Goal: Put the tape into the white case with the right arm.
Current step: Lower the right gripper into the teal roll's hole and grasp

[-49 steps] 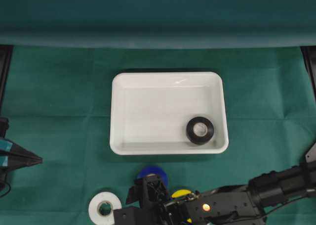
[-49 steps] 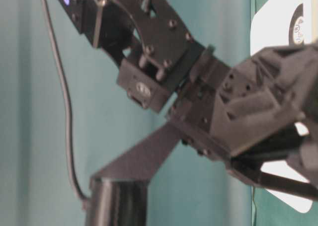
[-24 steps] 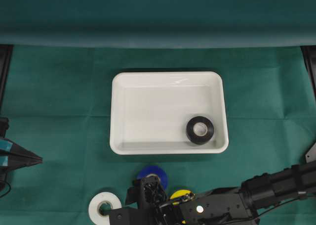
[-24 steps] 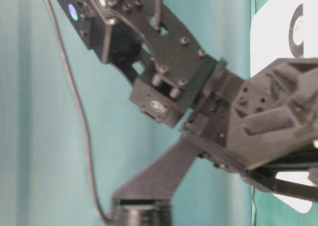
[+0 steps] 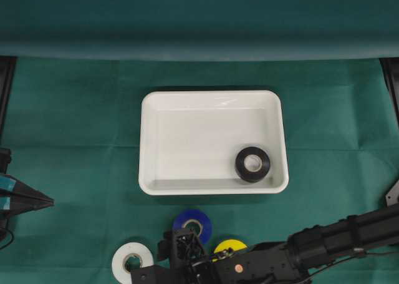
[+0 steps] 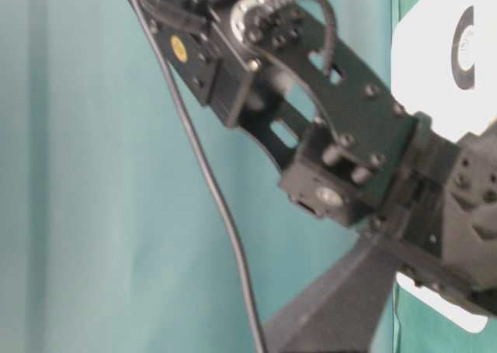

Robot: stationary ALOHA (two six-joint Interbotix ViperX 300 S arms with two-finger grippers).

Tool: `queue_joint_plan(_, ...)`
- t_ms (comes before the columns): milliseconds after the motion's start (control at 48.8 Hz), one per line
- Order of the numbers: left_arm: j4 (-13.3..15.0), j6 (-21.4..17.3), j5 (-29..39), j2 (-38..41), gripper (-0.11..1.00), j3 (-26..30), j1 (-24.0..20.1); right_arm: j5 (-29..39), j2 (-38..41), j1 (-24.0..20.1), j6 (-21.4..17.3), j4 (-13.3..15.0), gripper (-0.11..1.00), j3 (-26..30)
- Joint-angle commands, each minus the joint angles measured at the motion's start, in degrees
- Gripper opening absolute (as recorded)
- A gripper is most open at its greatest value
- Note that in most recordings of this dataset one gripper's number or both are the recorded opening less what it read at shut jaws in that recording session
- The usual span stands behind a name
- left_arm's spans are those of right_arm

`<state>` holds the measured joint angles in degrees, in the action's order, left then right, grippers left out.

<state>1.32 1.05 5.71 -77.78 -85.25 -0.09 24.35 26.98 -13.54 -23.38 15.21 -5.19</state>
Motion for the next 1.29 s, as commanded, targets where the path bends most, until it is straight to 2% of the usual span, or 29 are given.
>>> queue_joint_plan(0,0.00,0.00,-0.35,0.44,0.00,0.62,-0.09,-0.09,-0.79,-0.09,-0.18,-0.18,0.61,1.85)
queue_joint_plan(348,0.00,0.00,-0.44,0.53,0.00,0.53,-0.09,2.37,0.18,-0.09,-0.44,-0.18,0.59,2.64)
queue_joint_plan(410,0.00,0.00,-0.44,0.53,0.00,0.53,-0.09,2.81,0.18,-0.09,-0.53,-0.18,0.56,2.64)
queue_joint_plan(574,0.00,0.00,-0.44,0.53,0.00,0.53,-0.09,4.66,0.18,-0.09,-0.44,-0.62,0.18,3.16)
queue_joint_plan(635,0.00,0.00,-0.44,0.53,0.00,0.53,-0.09,4.83,0.18,-0.09,-0.44,-0.62,0.08,3.16)
queue_joint_plan(717,0.00,0.00,-0.44,0.53,0.00,0.53,-0.09,4.83,0.18,-0.26,-0.44,-0.62,0.01,3.34)
queue_joint_plan(1025,0.00,0.00,-0.44,0.53,0.00,0.44,-0.09,5.80,-1.14,-0.88,-0.44,-0.62,0.00,3.60)
queue_joint_plan(1271,0.00,0.00,-0.44,0.44,0.00,0.53,-0.09,9.76,-6.15,-0.88,-0.53,-0.62,0.00,3.60)
